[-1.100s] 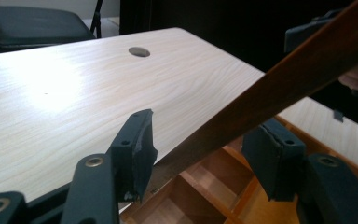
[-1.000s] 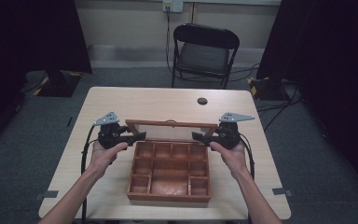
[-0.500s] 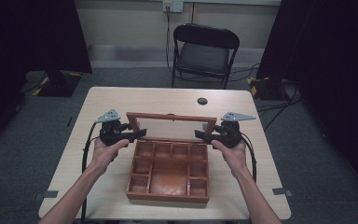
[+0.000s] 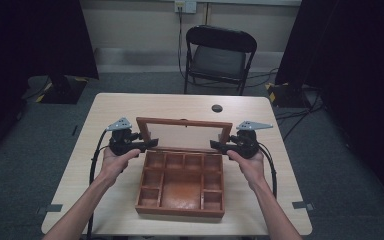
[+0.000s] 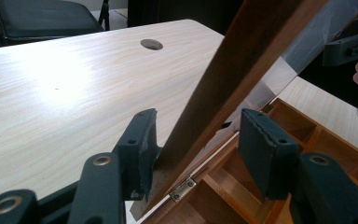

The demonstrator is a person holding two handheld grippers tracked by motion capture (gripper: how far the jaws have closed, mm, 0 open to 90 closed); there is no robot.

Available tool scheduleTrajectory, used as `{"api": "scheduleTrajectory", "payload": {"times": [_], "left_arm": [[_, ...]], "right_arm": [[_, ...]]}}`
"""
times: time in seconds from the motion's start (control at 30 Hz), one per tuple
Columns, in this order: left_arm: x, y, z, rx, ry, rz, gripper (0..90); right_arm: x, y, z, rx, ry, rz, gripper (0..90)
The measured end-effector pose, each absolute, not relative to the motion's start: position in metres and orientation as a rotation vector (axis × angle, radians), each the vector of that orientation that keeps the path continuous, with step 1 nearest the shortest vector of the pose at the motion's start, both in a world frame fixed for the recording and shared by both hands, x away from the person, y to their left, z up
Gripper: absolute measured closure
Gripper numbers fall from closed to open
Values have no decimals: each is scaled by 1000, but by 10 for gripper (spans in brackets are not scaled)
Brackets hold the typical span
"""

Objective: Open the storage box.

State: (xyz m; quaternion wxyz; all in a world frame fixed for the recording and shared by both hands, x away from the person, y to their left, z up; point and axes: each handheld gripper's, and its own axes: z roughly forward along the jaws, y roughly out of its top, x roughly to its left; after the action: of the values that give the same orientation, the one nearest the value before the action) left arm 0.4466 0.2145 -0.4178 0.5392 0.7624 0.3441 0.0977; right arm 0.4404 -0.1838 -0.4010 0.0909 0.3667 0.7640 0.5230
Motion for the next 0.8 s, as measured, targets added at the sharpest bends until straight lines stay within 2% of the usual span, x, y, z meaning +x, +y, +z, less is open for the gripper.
{"api": "scheduleTrajectory", "payload": {"times": [0.8], "left_arm": [[453, 215, -428, 1807, 853, 225, 494]], "right_arm": [[449, -185, -422, 1150, 2273, 1509, 505]]}}
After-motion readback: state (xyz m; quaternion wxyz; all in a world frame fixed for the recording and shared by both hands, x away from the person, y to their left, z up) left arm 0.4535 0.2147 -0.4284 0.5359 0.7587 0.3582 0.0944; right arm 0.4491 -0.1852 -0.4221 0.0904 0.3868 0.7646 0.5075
